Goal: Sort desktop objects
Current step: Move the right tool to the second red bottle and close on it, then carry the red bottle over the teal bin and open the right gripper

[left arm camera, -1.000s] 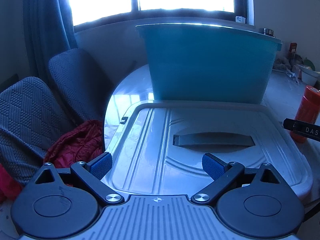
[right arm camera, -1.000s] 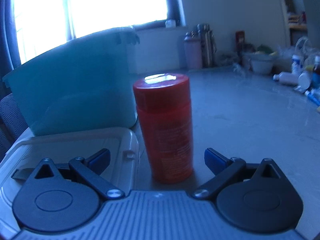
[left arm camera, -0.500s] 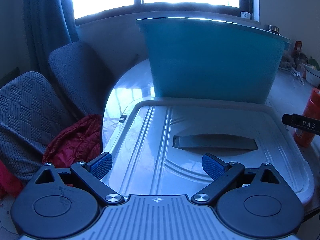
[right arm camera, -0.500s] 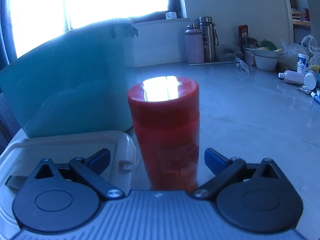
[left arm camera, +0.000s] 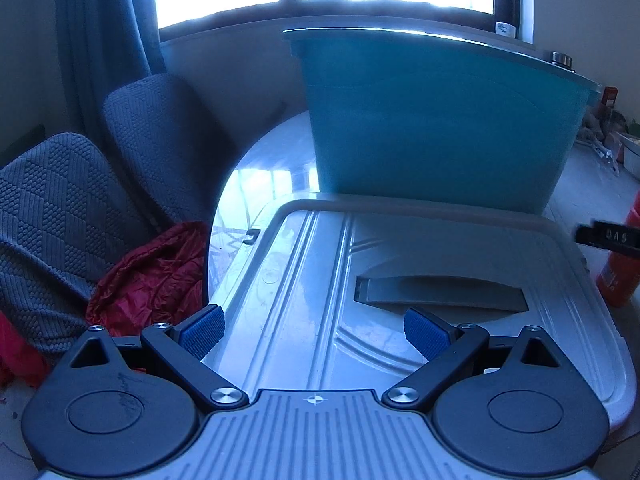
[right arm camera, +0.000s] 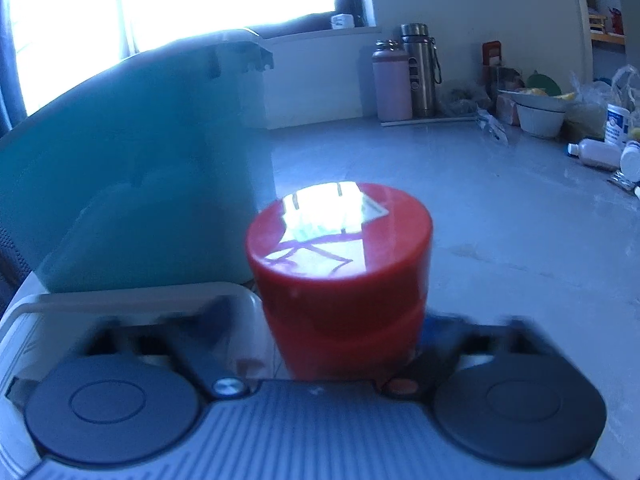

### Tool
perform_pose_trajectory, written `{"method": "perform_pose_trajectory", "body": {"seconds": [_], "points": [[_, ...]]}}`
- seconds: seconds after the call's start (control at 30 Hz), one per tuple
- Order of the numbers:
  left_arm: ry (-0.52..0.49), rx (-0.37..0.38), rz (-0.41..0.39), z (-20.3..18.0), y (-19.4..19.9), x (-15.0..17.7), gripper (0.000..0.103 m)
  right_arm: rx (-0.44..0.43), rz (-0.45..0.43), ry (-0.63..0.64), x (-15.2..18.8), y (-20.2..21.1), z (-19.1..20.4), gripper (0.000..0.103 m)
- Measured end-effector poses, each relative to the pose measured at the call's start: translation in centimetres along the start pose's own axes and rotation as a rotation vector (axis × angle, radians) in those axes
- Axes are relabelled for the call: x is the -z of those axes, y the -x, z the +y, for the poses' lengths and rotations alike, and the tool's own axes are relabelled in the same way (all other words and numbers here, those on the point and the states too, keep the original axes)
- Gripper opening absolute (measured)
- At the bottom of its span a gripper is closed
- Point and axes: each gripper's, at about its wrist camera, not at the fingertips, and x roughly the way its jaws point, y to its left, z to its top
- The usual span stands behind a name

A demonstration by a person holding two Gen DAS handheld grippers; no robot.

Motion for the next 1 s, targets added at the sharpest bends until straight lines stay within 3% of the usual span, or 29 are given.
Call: {"method": "perform_pose_trajectory", "body": {"seconds": [0.23, 0.53, 0.83, 1.0], "points": [[0.022, 0.005, -0.02, 0.6, 1.0, -0.6, 0.098, 0.008, 0.022, 0.025, -0.4, 0.7, 0.4, 0.051], [0.043, 0.022, -0.051, 1.5, 3.1, -2.3, 0.098, 0.016, -0.03, 0.068, -3.3, 4.9, 1.5, 0.051], [0.09, 0.026, -0.096, 2.8, 6.2, -6.5, 0.098, -0.019, -0.123, 0.113, -10.2, 9.3, 3.6, 0.051], [0.091, -0.017, -0.127, 2.8, 7.5, -9.2, 0.098, -0.07, -0.186, 0.161, -14.9, 10.3, 5.5, 0.051]]}}
